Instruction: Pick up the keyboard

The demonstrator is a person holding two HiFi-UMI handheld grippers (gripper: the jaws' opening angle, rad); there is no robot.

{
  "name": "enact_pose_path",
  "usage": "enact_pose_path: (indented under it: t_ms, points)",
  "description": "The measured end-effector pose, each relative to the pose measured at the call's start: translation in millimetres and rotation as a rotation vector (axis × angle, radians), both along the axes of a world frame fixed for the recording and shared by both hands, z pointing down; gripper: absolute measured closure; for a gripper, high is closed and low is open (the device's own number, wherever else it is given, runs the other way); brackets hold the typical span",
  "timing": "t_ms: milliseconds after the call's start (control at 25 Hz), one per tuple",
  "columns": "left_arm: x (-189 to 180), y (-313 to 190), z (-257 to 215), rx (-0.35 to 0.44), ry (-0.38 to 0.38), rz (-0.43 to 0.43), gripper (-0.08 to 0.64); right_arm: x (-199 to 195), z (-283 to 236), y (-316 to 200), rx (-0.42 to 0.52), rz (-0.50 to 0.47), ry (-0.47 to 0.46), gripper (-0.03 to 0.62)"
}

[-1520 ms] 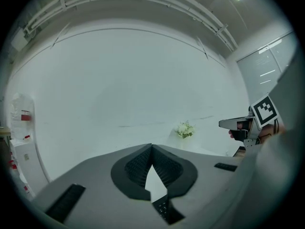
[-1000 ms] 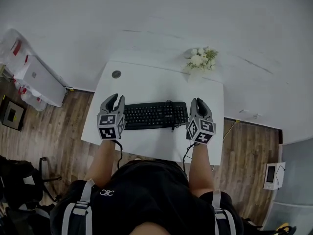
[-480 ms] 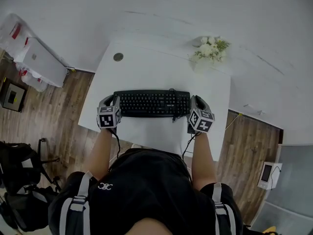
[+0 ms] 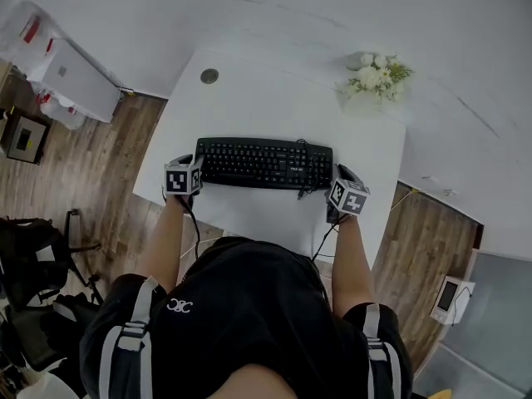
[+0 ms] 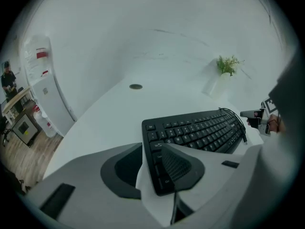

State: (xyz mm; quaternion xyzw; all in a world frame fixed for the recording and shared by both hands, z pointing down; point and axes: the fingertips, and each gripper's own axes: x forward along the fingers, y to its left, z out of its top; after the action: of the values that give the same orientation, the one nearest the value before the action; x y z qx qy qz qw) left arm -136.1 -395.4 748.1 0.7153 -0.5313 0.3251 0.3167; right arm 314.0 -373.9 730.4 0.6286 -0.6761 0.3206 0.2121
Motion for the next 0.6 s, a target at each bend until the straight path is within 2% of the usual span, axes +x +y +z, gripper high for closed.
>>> enact_pose_path:
  t_ms: [120,320,480,600]
  points:
    - [-4,1,10,-0.032,0.054,0.004,0.410,1,12,0,-0.037,-0.021,-0.007,0.531]
    - [-5,1,19,-0.106,0.247,-0.011,0.399,-4,24,-1,-0.083,-0.061,-0.073,0.529]
    - [-7,-2,24,-0.162,0.386,0.002,0.382,-4,25,-3,-0.084,-0.065,-0.198,0.532]
    - [-6,-3,25,-0.190,0.400,0.064,0.391,-7,25,-5,-0.088,-0.063,-0.320,0.544]
